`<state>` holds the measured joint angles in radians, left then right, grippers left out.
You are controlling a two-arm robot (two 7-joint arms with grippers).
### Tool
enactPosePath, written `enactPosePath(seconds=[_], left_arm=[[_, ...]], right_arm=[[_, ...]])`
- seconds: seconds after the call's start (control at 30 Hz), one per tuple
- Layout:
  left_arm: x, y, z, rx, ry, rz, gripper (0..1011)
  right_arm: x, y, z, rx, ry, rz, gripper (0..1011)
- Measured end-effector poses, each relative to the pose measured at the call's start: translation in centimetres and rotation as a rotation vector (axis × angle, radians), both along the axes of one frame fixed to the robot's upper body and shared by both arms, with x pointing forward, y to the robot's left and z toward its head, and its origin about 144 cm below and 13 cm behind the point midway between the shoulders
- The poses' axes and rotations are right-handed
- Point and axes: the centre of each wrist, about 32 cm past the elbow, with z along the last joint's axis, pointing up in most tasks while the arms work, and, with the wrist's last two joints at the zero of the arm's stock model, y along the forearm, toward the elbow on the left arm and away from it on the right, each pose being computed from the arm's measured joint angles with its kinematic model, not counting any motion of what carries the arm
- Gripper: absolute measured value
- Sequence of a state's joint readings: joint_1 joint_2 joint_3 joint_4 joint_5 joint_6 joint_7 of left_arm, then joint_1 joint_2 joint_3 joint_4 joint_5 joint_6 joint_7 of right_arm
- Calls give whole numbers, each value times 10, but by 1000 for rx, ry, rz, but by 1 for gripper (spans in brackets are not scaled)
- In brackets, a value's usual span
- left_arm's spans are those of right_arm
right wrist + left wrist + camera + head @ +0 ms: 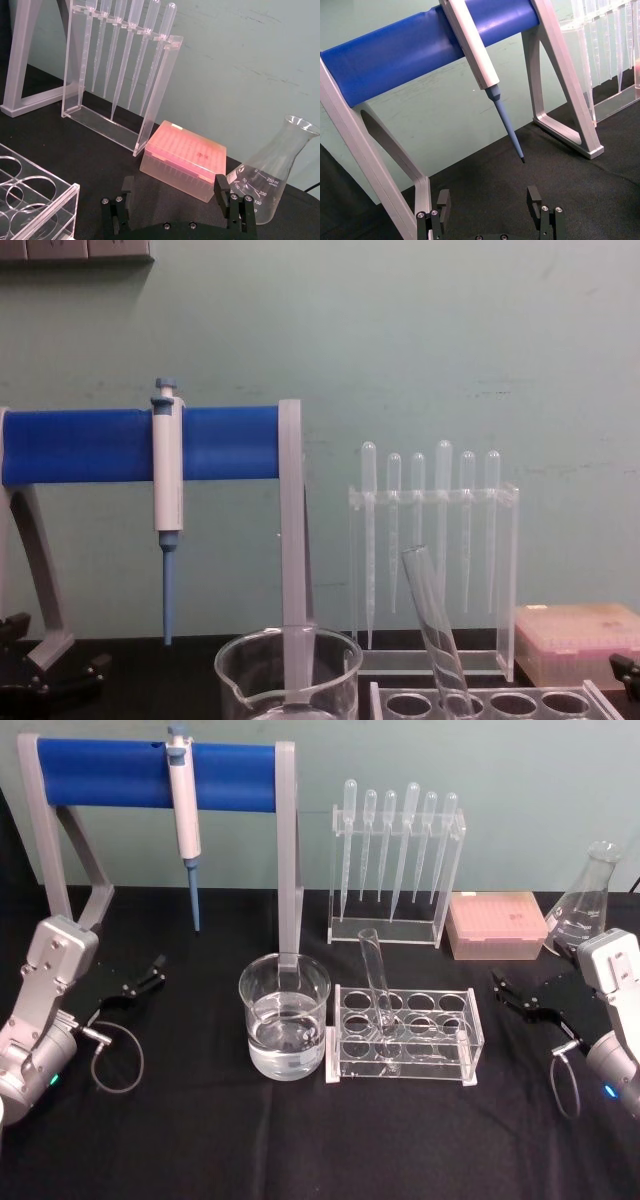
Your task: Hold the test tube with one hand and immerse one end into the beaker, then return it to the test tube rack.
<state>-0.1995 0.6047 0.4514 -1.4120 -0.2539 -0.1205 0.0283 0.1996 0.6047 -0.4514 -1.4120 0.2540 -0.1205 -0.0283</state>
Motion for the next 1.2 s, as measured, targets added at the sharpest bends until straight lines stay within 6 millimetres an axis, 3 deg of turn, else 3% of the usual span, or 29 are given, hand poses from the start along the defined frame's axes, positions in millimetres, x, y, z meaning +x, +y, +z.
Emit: enactPosePath(seconds=[1.2], left_arm=[[0, 0, 0, 0, 0, 0, 1000]], right_arm=[[0, 0, 0, 0, 0, 0, 1004]])
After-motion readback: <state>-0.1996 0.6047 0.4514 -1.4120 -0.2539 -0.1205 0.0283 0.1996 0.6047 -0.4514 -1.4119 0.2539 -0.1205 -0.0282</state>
